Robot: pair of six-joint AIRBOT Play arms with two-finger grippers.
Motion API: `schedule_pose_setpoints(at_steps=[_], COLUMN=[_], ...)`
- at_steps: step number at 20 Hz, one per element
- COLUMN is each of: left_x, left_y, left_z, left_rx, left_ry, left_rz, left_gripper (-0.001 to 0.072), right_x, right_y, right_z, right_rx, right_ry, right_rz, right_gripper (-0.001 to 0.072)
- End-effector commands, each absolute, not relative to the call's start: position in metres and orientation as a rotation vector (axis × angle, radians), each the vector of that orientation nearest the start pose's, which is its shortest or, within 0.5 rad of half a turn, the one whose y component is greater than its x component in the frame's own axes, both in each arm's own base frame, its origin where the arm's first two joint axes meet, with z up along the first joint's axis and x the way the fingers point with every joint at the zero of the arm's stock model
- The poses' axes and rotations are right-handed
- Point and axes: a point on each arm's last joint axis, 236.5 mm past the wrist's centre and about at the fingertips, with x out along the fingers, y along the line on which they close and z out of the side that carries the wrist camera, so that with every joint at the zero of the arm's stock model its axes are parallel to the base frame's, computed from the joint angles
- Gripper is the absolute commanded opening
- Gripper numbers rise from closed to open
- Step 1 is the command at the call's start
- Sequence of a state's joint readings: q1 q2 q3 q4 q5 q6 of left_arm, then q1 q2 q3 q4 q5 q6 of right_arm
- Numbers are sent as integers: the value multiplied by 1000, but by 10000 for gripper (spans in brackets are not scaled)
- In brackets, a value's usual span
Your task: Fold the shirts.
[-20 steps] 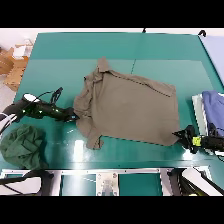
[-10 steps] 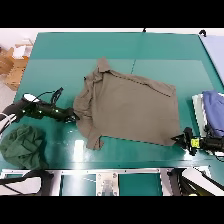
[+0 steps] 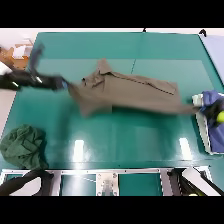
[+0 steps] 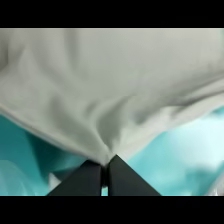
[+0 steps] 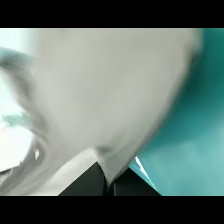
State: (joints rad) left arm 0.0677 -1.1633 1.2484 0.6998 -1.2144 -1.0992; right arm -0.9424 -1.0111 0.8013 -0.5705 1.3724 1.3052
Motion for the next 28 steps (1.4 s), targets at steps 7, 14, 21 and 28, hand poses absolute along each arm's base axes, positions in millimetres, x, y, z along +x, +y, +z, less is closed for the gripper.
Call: schedule_pose_setpoints(at_steps=[7,14,21,28], left_x=[240,232,381,526], left_y=[-137,-101,-87,-89], left_z=[587,582,379,70], left_rx=[-48,-56,-179,-345], left_ry=[-223,-184,372,917], left_rz=[-651,-456,-413,-422], left_gripper=[23,23,23,24], right_x=[301,274,378,497], right_y=[-21,11,-29,-44], right_z=[485,532,360,59], right_rx=[543,361,544,857], right_ry=[-13,-97,289,758], right_rz=[409,400,308,129], right_gripper=[18,18,18,19])
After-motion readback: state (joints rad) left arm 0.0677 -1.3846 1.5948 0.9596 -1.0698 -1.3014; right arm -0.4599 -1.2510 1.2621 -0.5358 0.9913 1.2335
